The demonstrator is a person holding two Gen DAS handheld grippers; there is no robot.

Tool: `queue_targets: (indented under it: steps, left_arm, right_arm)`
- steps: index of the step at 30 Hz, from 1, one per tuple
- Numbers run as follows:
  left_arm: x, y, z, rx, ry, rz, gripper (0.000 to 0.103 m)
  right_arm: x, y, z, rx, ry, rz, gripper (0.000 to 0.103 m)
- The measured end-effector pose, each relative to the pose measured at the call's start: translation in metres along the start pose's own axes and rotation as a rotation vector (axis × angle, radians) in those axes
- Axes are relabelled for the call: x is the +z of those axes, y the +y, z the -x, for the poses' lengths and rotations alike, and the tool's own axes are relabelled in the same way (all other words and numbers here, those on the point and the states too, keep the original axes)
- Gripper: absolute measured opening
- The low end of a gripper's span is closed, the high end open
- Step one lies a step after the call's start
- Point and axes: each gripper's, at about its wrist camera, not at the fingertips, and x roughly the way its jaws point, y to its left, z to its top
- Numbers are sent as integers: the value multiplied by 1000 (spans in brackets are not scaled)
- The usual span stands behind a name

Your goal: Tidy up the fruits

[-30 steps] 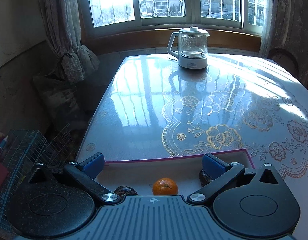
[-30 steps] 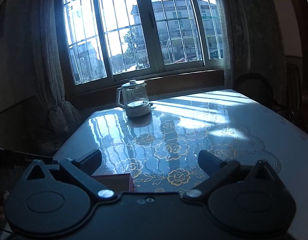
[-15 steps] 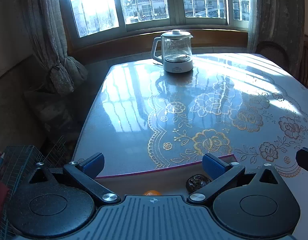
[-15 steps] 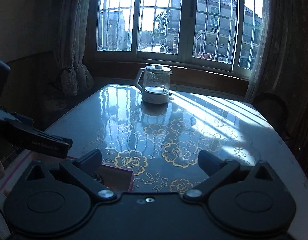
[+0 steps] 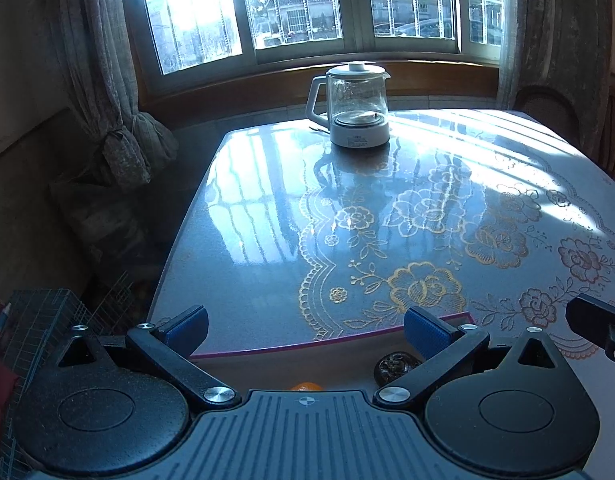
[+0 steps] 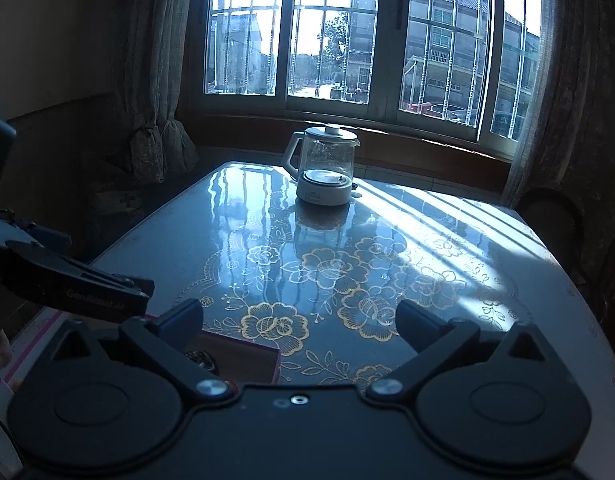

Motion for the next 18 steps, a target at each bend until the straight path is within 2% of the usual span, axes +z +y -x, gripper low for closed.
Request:
queue_targets:
  steps: [18]
  left_arm:
    - [1, 0, 0, 5, 1, 5, 103]
  right_arm:
    - [0, 3, -5, 39, 5, -23, 103]
